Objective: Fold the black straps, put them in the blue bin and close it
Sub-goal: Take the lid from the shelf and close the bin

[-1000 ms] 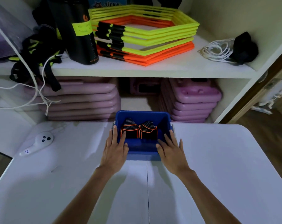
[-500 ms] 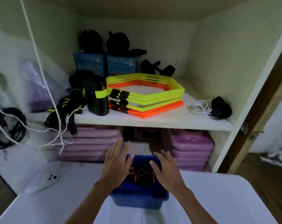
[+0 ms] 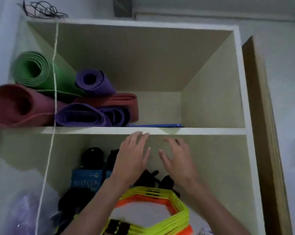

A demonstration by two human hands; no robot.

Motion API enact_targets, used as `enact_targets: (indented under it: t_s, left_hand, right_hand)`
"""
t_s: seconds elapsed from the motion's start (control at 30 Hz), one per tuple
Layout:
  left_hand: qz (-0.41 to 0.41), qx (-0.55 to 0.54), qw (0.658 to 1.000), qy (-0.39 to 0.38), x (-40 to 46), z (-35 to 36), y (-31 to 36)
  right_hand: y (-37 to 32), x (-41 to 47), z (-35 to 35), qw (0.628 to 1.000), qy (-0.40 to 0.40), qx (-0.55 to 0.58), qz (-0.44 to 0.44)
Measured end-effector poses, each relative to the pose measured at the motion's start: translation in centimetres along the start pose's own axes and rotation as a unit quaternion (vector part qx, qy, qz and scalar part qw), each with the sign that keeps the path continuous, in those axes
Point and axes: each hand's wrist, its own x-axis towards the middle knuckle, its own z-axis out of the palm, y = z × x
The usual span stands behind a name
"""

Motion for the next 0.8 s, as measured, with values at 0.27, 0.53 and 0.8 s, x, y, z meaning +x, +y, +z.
enact_targets:
  t_s: [0.27,0.53,0.8]
  left_hand:
    - [0.015,0.072,0.994,-0.08,10.6,0.4,-4.1]
    - [-0.009,0.081,0.972,-0.219,13.8,3.4,-7.1]
    - [-0.017,0.024,0.96,-0.279,14.5,6.3,-7.8]
  right_hand:
    - [-0.3,11.3,-2.3,0.99,-0.095,-0.107,0.016]
    - [3.2,14.1,-0.4,0.965,-0.181,-0.184,0.038]
    - [6.0,13.4,0.5,0.979,-0.148,-0.14,0.022]
